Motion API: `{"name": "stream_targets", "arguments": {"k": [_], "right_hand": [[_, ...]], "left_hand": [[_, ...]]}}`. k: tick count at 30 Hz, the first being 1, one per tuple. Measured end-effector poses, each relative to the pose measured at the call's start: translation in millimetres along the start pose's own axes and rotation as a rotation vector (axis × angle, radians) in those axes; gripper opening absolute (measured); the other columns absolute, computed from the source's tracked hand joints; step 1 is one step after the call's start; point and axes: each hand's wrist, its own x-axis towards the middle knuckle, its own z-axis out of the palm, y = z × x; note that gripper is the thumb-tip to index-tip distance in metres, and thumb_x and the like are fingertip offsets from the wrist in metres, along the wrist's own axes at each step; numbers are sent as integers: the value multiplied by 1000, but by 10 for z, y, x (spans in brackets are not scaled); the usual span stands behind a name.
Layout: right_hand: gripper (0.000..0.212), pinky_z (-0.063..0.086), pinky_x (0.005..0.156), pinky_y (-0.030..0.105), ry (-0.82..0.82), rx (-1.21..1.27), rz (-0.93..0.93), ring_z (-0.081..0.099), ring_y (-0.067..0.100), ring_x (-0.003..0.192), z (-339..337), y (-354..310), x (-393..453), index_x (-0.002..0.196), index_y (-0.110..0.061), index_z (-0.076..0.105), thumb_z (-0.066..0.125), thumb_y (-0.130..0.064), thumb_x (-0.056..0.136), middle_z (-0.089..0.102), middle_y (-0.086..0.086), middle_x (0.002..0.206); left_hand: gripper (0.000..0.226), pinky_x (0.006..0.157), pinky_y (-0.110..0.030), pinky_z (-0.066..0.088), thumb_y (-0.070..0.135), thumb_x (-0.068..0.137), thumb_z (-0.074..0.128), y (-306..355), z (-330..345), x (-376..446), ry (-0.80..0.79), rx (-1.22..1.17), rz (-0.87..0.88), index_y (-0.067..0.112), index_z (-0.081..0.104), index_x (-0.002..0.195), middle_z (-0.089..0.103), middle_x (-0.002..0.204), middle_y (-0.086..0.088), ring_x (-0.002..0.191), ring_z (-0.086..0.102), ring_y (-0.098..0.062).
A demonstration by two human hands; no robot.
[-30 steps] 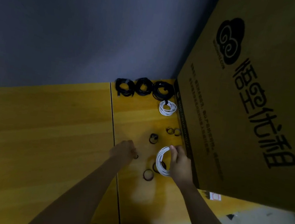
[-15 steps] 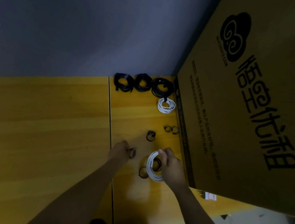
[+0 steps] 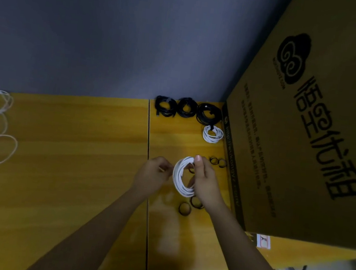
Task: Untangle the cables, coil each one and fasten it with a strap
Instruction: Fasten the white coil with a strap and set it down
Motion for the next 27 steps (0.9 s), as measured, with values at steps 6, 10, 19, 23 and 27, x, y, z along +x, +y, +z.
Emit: {"name": "stream_targets", "arguments": {"k": [6,10,19,23,27], "right_hand": [[35,38,58,27,15,-34,9,51,15,62,286,-119,-127,92,-17,53,32,-43,100,54,3,72],[38,38,50,19,-37,61,-39,47,6,47,414,-324,-290,72,-30,53,32,-45,99,47,-7,51],[43,44,51,20,-173,23,-87,57,6,53,839,-475,-575,92,-3,57,33,-38,102,58,-1,62],[41,40,51,18,-109,-14,-67,51,8,48,1017,-494,-664,89,-10,55,35,-43,99,53,-3,51],[37,37,47,17,-58,-12,-93,45,6,43,1123,-552,-749,89,-10,55,37,-42,99,48,-4,48]], "left_hand": [[16,70,-42,56,17,90,65,49,-365,-136,33,-34,56,20,62,74,65,73,7,66,66,-10],[23,64,-36,56,19,90,65,22,-605,-268,34,-27,44,28,57,71,65,72,13,57,63,2],[12,57,-23,52,23,94,58,88,-1105,-533,-102,-203,0,21,54,83,68,82,0,69,66,-11],[10,74,-37,52,25,98,52,42,-1296,-666,-177,-161,9,17,52,91,66,85,-10,78,65,-26],[6,61,-30,56,18,98,52,57,-1433,-798,-247,-409,-67,12,52,95,70,80,-13,67,70,-23]]}}
